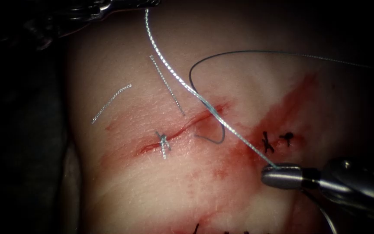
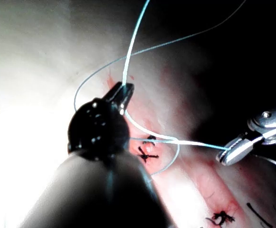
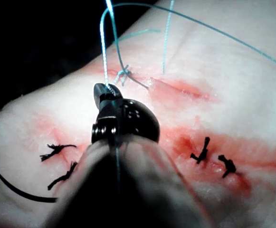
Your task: Wound Closure
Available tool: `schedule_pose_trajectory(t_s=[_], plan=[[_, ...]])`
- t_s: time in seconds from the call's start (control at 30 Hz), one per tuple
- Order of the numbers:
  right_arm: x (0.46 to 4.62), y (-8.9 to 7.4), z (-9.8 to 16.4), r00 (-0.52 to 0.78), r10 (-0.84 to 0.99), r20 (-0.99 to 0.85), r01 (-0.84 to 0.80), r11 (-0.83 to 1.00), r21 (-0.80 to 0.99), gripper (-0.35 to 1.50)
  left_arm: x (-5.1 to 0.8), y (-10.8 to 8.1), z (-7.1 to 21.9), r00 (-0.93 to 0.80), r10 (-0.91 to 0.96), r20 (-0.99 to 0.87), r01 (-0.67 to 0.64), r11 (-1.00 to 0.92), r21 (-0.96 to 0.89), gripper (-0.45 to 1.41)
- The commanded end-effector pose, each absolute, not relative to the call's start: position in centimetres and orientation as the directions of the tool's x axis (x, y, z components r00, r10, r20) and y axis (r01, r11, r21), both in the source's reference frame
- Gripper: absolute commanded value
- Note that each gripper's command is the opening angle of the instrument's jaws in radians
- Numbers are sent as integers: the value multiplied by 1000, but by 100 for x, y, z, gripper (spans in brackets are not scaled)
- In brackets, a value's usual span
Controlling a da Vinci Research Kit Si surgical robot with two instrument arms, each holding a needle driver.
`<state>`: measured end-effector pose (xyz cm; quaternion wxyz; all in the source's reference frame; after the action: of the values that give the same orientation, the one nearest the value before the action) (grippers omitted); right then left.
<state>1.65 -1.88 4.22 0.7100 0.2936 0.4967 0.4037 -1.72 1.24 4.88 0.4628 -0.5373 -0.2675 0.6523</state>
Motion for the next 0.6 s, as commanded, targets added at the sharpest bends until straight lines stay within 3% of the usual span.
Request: schedule_pose_trajectory(t_s=[0.03,0.6], plan=[[152,-175,423,178,864,-471,-287,503,815,-35,-178,124,494,5,890,-455,-316,-430,-845,-45],[70,-117,442,110,848,-518,-441,509,739,-35,-187,118,500,-16,890,-457,-301,-440,-846,-45]])
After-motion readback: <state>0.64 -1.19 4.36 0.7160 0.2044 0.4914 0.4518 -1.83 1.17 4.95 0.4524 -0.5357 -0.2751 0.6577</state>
